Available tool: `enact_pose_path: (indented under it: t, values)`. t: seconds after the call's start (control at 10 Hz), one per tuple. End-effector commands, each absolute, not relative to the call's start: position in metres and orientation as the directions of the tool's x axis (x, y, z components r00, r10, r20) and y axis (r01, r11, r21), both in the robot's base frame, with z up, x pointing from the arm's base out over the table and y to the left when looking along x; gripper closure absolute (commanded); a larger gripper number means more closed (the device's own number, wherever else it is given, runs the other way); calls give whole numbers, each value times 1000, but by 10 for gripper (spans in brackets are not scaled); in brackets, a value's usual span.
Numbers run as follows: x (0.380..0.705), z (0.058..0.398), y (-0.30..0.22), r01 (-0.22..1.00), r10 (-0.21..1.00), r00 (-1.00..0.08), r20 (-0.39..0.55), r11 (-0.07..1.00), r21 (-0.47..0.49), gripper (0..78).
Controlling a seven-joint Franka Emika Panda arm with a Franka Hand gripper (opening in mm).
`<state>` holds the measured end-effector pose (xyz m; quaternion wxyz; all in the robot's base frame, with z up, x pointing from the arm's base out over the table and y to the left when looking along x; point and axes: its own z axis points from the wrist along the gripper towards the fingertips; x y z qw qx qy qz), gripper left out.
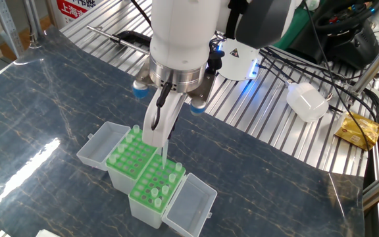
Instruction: Transfer all large pipette tips from one holder to another
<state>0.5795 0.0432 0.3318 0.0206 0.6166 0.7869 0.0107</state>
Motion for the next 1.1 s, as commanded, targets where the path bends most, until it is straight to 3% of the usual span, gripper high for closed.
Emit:
enact_pose_path:
  t: [0.1,1.1]
  values:
    - [580,333,43,969,970,-243,-24,244,46,764]
    - [576,319,39,964,965,-260,-32,261,52,764]
